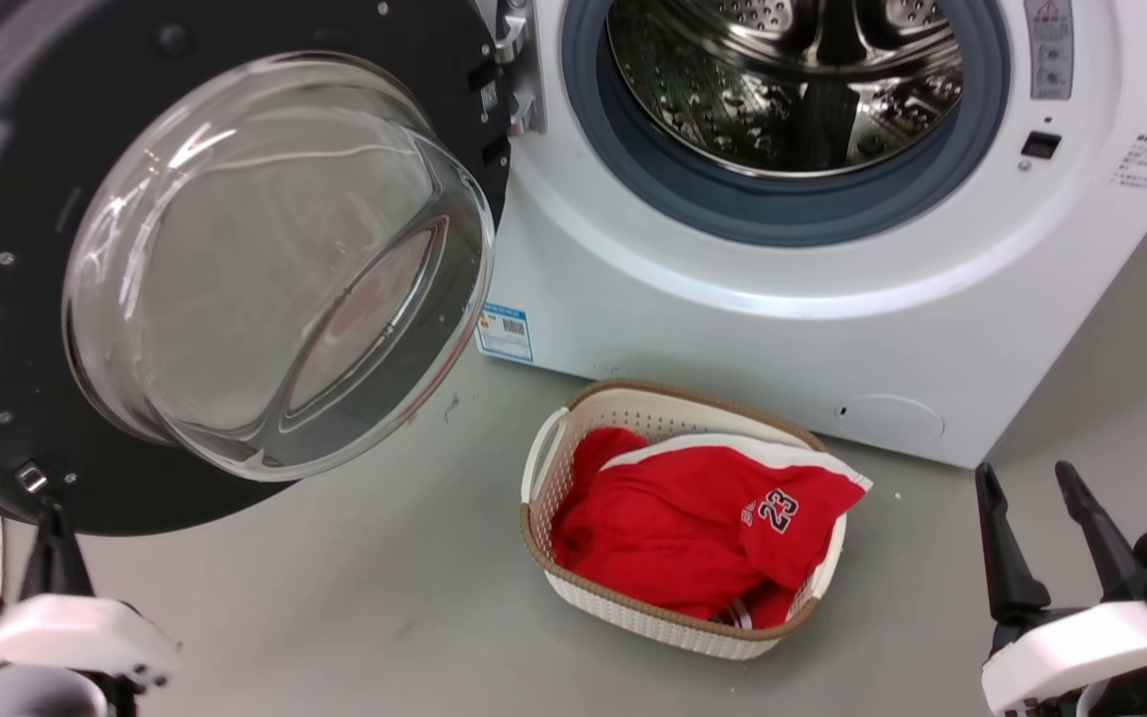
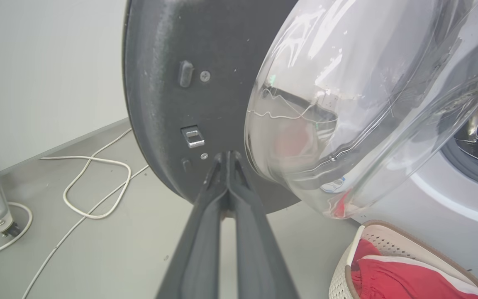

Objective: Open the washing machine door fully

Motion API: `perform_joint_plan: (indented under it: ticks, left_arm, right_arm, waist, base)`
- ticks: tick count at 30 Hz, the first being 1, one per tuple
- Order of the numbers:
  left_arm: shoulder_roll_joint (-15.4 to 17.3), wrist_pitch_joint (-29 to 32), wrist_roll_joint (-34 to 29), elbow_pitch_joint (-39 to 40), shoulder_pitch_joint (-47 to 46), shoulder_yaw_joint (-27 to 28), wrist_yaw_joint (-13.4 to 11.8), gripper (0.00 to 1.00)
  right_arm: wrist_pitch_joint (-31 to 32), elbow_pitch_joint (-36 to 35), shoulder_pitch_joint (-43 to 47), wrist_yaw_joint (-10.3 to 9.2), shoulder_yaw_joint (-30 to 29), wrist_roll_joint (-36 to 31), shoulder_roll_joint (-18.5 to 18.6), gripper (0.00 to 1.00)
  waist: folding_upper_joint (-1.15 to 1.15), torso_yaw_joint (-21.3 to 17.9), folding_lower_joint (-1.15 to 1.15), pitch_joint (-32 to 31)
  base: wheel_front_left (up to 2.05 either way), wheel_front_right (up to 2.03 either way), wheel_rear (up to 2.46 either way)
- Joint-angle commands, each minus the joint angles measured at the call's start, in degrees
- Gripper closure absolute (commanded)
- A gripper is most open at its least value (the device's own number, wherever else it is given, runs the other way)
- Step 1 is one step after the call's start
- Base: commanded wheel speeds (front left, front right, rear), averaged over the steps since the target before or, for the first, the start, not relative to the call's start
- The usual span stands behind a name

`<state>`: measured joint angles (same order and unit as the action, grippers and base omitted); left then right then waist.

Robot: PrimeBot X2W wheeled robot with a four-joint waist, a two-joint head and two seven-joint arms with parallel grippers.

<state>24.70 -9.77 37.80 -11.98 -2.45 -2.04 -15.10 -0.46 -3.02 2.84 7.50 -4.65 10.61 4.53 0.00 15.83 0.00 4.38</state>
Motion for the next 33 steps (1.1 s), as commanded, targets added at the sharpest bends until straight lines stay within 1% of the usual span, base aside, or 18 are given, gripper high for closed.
perform_joint_plan:
  ticks: [1,6,8,10,11,12,13,14,18,26,27,33]
  left_arm:
    - [-0.41,-0.15,-0.63,1.66,1.29,-0.50,-0.60,1.00]
    - [-0.94,1.75,-3.04,8.31,6.12,-3.41,-3.23,0.99]
    - [-1.15,2.51,-4.04,11.26,7.44,-4.61,-4.06,0.93]
    - [-1.40,3.22,-4.97,13.86,8.47,-6.02,-4.70,0.75]
    - [-1.63,3.58,-5.35,15.03,8.85,-6.60,-5.07,0.60]
    - [-1.43,3.85,-6.11,15.93,9.23,-7.26,-5.38,0.42]
    - [-1.70,4.16,-6.38,16.87,9.37,-7.96,-5.62,0.15]
    - [-1.86,4.46,-6.72,17.69,9.48,-8.59,-5.79,0.00]
    - [-1.62,5.49,-8.72,19.50,8.92,-11.12,-5.88,0.00]
    - [-1.92,5.86,-11.09,19.30,4.71,-15.34,-3.76,0.00]
    - [-1.92,5.86,-11.09,19.30,4.71,-15.34,-3.76,0.00]
    - [-2.71,5.52,-11.48,17.47,2.36,-16.99,-2.69,0.00]
  right_arm:
    - [-0.02,0.10,0.75,-0.01,-0.02,-0.21,-0.24,0.00]
    - [0.00,0.31,1.91,-0.01,0.43,-0.37,-0.70,0.00]
    - [0.09,0.11,2.24,-0.01,0.49,-0.40,-0.82,0.00]
    - [0.10,-0.01,2.54,-0.01,0.42,-0.51,-0.94,0.00]
    - [0.08,-0.10,2.61,-0.01,0.44,-0.56,-1.00,0.00]
    - [0.10,-0.09,2.59,-0.01,0.45,-0.57,-1.06,0.00]
    - [0.03,-0.09,2.60,-0.01,0.47,-0.54,-1.13,0.00]
    - [-0.01,-0.05,2.58,-0.01,0.60,-0.53,-1.16,0.00]
    - [-0.22,0.20,2.47,-0.01,0.75,-0.77,-1.29,0.00]
    - [-0.34,-0.35,2.23,-0.01,0.88,-1.23,-1.45,0.00]
    - [-0.34,-0.35,2.23,-0.01,0.88,-1.23,-1.45,0.00]
    - [0.13,-0.46,2.44,-0.01,0.85,-1.62,-1.52,0.00]
  waist:
    - [0.00,0.15,0.00,-0.92]
    - [0.00,0.01,0.00,-3.24]
    - [0.00,-0.13,0.00,-3.69]
    - [0.00,-0.45,0.00,-4.07]
    - [0.00,-0.66,0.00,-4.16]
    - [0.00,-0.96,0.00,-4.30]
    - [0.00,-1.20,0.00,-4.43]
    - [0.00,-1.52,0.00,-4.56]
    - [0.00,-2.98,0.00,-4.97]
    - [0.00,-6.95,0.00,-5.30]
    - [0.00,-6.95,0.00,-5.30]
    - [0.00,-11.28,0.00,-5.37]
  base:
    - [0.00,0.00,0.00]
    - [0.00,0.00,0.00]
    - [0.00,0.00,0.00]
    - [0.00,0.00,0.00]
    - [0.00,0.00,0.00]
    - [0.00,0.00,0.00]
    - [0.00,0.00,0.00]
    - [0.00,0.00,0.00]
    - [0.00,0.00,0.00]
    - [0.00,0.00,0.00]
    - [0.00,0.00,0.00]
    - [0.00,0.00,0.00]
